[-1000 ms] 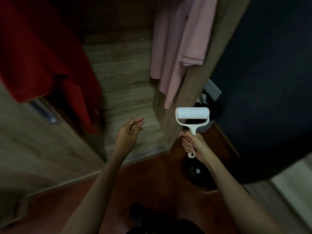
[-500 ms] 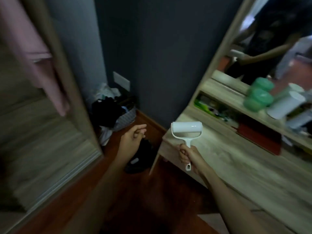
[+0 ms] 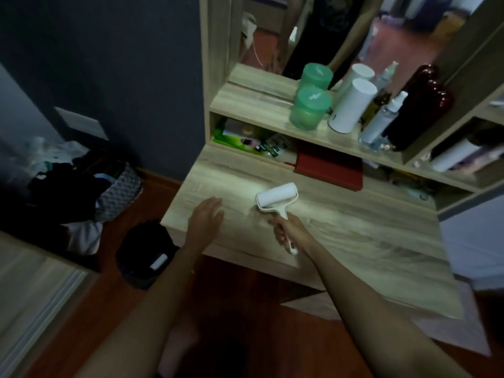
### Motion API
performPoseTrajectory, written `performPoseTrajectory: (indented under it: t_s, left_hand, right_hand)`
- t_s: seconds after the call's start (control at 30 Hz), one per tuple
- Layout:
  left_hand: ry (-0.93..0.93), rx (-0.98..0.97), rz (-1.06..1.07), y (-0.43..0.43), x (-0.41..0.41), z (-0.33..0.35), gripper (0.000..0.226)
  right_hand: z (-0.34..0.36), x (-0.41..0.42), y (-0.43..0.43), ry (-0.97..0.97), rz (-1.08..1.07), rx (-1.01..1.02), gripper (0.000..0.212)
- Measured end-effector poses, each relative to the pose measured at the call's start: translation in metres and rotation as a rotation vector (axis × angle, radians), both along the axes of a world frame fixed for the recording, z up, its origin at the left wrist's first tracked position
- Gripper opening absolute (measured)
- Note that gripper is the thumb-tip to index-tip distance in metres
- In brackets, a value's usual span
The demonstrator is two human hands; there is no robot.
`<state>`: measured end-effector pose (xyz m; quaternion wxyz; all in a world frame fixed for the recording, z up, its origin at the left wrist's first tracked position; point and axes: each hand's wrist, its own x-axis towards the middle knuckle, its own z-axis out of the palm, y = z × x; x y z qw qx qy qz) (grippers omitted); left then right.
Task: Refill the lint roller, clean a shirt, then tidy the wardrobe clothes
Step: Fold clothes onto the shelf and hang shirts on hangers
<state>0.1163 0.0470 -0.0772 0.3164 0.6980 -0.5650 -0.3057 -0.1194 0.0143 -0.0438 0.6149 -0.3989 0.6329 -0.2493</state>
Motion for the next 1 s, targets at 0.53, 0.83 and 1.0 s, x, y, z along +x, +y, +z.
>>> performPoseTrajectory:
  t_s: [0.53,0.83,1.0]
  left_hand:
    - [-0.364,0.017,-0.046,-0.021,-0.016,-0.037,0.05]
    - [-0.333,0.131,-0.268,-0.014,0.011,-0.019,0.052]
    - [-0.05,0.072,-0.229,0.015,0.046,0.042,0.04]
  right_hand:
    - [-0.052,-0.028,0.002,0.919,0.018,-0.582,0.033]
    - [-0.031,-0.023,0.025,0.767,-0.042,-0.65,0.059]
    - [0.014,0.02,0.037,0.554,-0.051,-0.779,0.045]
